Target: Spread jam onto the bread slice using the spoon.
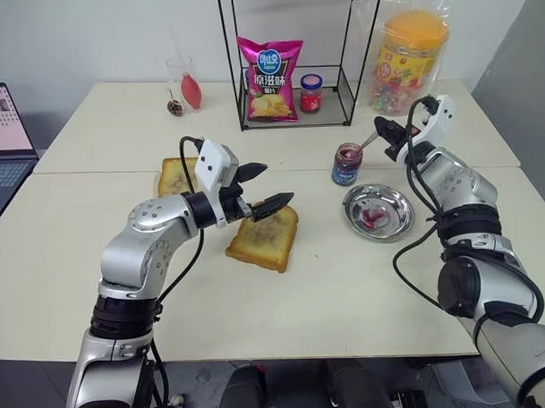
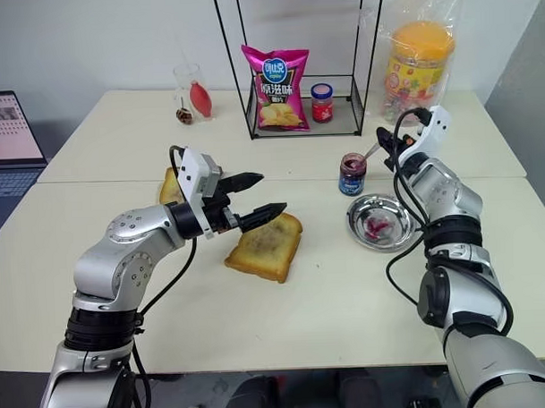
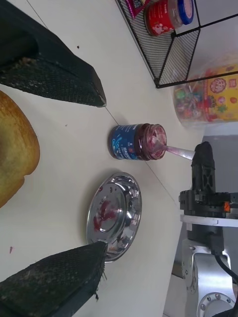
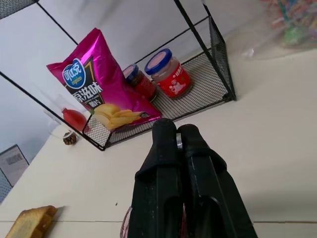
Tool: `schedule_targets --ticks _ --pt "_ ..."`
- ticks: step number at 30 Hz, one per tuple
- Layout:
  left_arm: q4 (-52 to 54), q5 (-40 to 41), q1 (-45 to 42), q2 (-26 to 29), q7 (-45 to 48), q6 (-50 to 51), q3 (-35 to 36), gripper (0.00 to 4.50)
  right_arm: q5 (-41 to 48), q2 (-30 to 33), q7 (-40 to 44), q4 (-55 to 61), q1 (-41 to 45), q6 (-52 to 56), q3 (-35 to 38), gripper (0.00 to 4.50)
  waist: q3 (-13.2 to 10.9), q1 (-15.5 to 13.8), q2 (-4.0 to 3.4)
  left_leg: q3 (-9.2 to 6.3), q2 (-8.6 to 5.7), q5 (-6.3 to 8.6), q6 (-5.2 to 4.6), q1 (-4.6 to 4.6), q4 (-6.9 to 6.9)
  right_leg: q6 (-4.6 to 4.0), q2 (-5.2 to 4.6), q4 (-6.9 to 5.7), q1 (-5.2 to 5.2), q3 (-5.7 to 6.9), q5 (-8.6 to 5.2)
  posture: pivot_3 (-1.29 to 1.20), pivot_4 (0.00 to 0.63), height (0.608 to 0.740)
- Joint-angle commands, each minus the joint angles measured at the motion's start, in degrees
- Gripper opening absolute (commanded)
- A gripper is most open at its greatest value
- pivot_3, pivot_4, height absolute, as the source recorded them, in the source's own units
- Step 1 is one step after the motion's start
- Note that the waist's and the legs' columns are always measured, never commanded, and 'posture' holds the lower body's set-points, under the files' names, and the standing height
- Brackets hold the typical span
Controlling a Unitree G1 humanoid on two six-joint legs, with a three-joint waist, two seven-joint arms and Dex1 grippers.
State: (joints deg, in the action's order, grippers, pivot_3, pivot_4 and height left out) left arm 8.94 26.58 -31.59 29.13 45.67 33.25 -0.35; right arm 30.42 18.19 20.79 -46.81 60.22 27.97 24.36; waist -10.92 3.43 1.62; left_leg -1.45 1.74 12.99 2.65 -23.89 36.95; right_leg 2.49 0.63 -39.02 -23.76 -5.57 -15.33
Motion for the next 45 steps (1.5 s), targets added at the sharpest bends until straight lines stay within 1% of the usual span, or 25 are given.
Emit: schedule_targets --ticks 1,21,35,39,45 --pt "1.94 -0.01 -0.29 0.50 -0.01 -0.97 0.64 4.50 2.74 0.37 -1.34 -0.12 2.95 0.95 2.98 0.01 0.00 0.00 0.00 0.00 0.00 0.00 0.00 0.00 0.00 0.00 0.00 0.00 0.00 0.00 0.00 0.00 0.150 0.740" --pt "1.67 -0.31 -0.38 0.69 0.50 -1.17 0.49 4.50 5.93 0.67 -5.42 -1.91 4.28 1.44 7.41 0.01 0.00 0.01 0.00 0.01 0.00 0.00 0.00 0.00 0.00 0.00 0.00 0.00 0.00 0.00 0.00 0.00 0.150 0.740" --pt "2.23 0.71 0.62 1.36 1.39 -0.98 1.56 4.50 12.30 0.86 -10.33 -0.44 5.27 5.12 13.06 0.01 0.00 0.03 0.00 0.01 0.00 0.00 0.00 -0.01 -0.01 0.00 0.00 0.01 0.00 0.00 0.00 0.00 0.150 0.740" --pt "2.92 1.43 1.45 1.67 1.49 -0.83 2.35 4.50 15.58 0.14 -12.45 2.70 5.22 8.03 14.93 0.01 0.00 0.04 0.00 0.02 0.00 0.00 0.00 -0.01 -0.01 0.00 0.00 0.01 0.00 -0.01 0.00 0.00 0.150 0.740" --pt "3.89 2.89 4.50 4.25 1.42 -0.82 6.58 4.50 23.45 -4.61 -20.09 16.59 3.79 16.11 16.39 0.01 -0.01 0.48 -0.02 0.00 0.06 0.00 0.00 -0.01 -0.04 0.00 0.03 -0.01 -0.03 0.00 0.00 0.00 0.150 0.740"
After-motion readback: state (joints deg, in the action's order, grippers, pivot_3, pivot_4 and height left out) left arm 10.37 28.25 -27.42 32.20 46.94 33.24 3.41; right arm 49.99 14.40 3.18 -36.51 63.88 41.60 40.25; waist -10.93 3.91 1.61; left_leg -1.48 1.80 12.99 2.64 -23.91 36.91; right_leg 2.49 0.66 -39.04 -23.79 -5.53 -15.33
